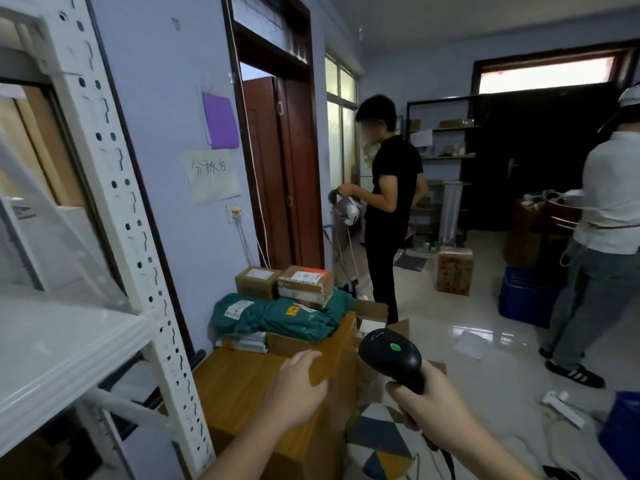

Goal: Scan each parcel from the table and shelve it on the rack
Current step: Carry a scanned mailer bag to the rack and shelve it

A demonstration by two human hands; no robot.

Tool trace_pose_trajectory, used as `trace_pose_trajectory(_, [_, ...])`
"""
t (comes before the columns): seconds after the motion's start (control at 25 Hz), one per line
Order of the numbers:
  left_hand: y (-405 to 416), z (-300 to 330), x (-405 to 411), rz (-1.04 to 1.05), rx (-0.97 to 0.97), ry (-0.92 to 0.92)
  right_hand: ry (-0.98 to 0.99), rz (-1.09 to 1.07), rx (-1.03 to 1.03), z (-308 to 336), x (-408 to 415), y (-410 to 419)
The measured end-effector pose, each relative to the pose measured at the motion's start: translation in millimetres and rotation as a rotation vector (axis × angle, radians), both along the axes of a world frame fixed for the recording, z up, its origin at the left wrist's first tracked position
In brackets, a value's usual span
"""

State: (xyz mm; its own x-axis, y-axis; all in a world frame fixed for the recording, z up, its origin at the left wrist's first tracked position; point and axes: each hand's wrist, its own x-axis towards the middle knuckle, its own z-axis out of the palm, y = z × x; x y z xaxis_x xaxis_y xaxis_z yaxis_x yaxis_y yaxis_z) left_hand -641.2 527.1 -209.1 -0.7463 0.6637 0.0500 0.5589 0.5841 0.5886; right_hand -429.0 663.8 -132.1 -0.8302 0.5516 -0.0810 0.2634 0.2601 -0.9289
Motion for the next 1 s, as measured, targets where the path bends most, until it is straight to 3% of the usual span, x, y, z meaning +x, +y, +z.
trace_pose_trajectory(0.68, [169,-32,-219,0.128,-0.032,-0.025,-0.042,0.122,0.069,-36,-241,209])
trace_pose_trajectory(1.0, [221,-74,-281,0.384,-0.034,-0.152,-0.101,0.373,0.1,-61,-359,304])
